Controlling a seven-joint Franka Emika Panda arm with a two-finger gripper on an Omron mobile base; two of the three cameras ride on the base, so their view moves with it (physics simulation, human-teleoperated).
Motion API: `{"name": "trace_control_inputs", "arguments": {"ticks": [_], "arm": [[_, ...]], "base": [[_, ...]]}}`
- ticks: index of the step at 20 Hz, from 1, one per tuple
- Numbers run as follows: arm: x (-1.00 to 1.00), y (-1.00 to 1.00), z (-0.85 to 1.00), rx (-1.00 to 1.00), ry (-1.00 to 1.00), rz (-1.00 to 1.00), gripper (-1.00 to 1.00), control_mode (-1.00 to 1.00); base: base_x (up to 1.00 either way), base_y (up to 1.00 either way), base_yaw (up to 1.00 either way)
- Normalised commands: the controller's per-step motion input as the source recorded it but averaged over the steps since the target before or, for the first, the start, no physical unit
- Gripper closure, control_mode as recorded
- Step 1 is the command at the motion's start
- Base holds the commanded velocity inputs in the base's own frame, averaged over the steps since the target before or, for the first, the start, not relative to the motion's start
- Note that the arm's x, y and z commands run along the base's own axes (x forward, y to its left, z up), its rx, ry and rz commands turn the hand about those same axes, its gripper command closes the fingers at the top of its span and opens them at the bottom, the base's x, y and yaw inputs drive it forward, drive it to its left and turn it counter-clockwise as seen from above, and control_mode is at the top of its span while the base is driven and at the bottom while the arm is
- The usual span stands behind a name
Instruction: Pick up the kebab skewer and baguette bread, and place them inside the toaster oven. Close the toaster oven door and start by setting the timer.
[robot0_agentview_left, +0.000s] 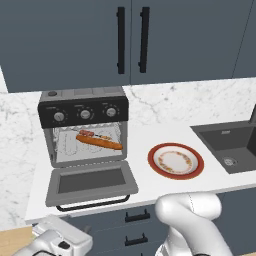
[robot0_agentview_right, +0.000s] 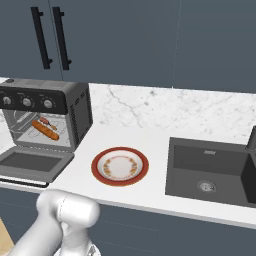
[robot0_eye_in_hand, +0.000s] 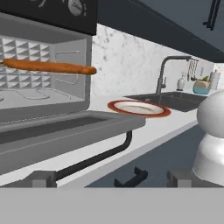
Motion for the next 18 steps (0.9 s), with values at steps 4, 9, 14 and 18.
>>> {"name": "trace_control_inputs", "arguments": {"ticks": [4, 9, 14, 18], "arm": [[0.20, 0.06, -0.02, 0.00, -0.13, -0.05, -1.00, -1.00], [0.32, 0.01, 0.00, 0.01, 0.00, 0.00, -1.00, -1.00], [0.14, 0.01, -0.16, 0.02, 0.00, 0.00, -1.00, -1.00], [0.01, 0.08, -0.34, 0.04, -0.02, 0.00, -1.00, -1.00]], "base": [[0.00, 0.00, 0.00], [0.00, 0.00, 0.00], [0.00, 0.00, 0.00], [0.00, 0.00, 0.00]]}}
